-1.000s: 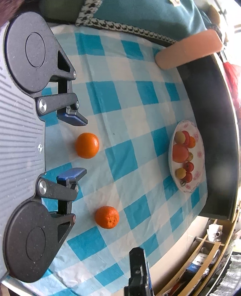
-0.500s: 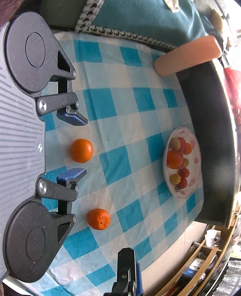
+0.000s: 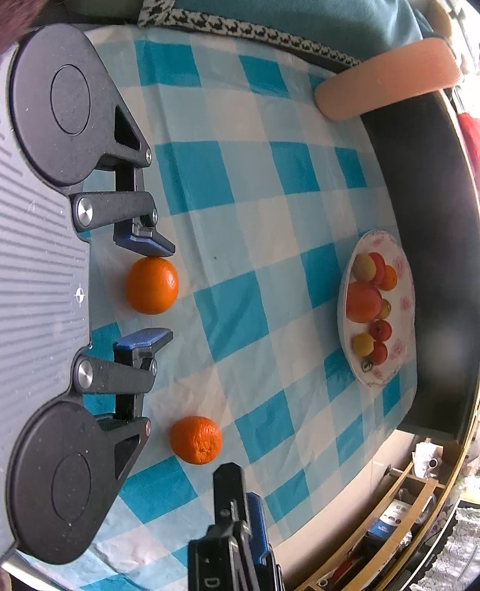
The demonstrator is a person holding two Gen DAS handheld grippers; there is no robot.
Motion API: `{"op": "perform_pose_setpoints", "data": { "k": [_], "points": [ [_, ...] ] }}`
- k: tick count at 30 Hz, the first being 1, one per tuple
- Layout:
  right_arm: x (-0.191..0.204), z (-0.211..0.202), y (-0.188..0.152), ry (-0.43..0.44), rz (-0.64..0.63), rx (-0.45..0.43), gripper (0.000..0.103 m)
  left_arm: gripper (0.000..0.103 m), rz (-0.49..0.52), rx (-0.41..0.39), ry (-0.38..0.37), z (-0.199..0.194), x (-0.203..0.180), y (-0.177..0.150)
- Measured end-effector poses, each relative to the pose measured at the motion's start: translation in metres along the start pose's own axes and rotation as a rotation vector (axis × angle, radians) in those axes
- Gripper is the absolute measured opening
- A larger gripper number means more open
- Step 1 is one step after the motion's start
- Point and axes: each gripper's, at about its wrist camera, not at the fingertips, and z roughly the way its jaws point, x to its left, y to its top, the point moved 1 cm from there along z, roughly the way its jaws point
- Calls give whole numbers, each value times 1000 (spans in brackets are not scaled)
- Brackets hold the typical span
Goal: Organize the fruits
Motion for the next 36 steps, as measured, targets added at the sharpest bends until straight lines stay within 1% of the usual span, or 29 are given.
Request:
{"op": "perform_pose_setpoints", "data": {
  "k": [6, 10, 12, 16, 18, 19, 21, 23, 28, 33, 36],
  "points": [
    [3, 3, -2, 11, -37, 14, 55, 52, 16, -14, 0, 0, -3, 2],
    [12, 6, 1, 34, -118, 24, 56, 52, 0, 18, 18, 8, 1, 4],
    [14, 12, 1, 53, -145, 46, 56, 51, -13, 38, 20, 13, 2, 4],
    [17, 20, 1, 81, -194, 65, 56, 51, -20, 40, 21, 14, 2, 4],
    [18, 26, 3, 69, -227, 71, 56, 50, -29, 44, 20, 15, 3, 4],
    [18, 29, 3, 59, -235, 76, 56, 47, -25, 44, 23, 14, 1, 5],
    [19, 32, 5, 71, -233, 86, 56, 46, -4, 41, 33, 14, -2, 6],
    [22, 33, 6, 64, -249, 80, 56, 46, 8, 39, 39, 13, -4, 5],
    [22, 32, 2, 72, -260, 80, 56, 46, 5, 31, 31, 13, -3, 3],
    [21, 33, 3, 71, -240, 81, 56, 46, 15, 25, 36, 13, -4, 3],
    [26, 34, 1, 71, -261, 85, 56, 46, 8, 25, 31, 13, -3, 3]
  ]
}}
